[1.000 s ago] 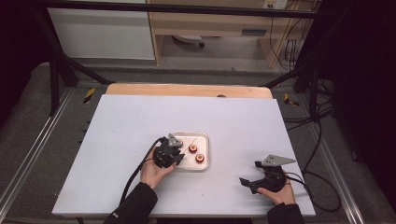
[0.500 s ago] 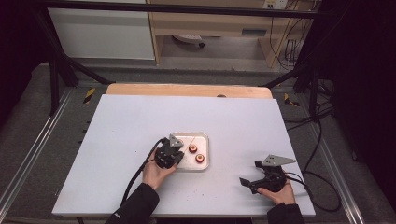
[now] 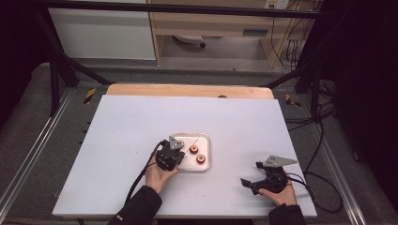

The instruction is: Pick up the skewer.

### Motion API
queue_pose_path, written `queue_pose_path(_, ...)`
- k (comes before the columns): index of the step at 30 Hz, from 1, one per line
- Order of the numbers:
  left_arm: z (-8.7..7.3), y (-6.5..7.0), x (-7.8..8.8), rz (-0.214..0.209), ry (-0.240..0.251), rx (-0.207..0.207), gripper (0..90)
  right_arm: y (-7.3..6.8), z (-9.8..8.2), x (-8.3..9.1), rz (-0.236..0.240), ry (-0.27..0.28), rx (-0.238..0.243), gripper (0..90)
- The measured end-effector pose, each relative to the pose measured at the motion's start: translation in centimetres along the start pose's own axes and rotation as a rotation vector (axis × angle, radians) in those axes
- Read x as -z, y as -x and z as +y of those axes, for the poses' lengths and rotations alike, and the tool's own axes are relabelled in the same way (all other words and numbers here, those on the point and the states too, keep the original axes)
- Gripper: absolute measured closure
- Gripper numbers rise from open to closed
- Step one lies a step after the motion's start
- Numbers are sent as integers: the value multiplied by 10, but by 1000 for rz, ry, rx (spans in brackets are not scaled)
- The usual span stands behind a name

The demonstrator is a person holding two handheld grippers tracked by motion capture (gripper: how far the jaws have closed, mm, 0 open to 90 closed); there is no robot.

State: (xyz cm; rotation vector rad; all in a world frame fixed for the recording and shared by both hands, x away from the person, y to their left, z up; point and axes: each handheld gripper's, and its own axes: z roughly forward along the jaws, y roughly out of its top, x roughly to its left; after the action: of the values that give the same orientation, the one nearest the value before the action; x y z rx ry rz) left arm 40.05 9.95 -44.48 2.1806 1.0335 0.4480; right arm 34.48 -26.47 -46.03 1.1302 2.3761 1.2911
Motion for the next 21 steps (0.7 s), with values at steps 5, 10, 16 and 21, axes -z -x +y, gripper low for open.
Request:
queue_pose_path(5, 1, -3, 8, -8, 34, 1, 886, 0, 0, 0, -1, 1, 1, 8)
queue_pose_path(10, 0, -7, 19, -31, 53, -7, 886, -1, 1, 0, -3, 3, 6, 7)
queue_pose_path(16, -3, -9, 30, -52, 55, -26, 886, -4, 5, 0, -14, -2, 32, 5)
queue_pose_path(21, -4, -8, 38, -75, 60, -41, 885, -9, 9, -4, -37, -18, 57, 5)
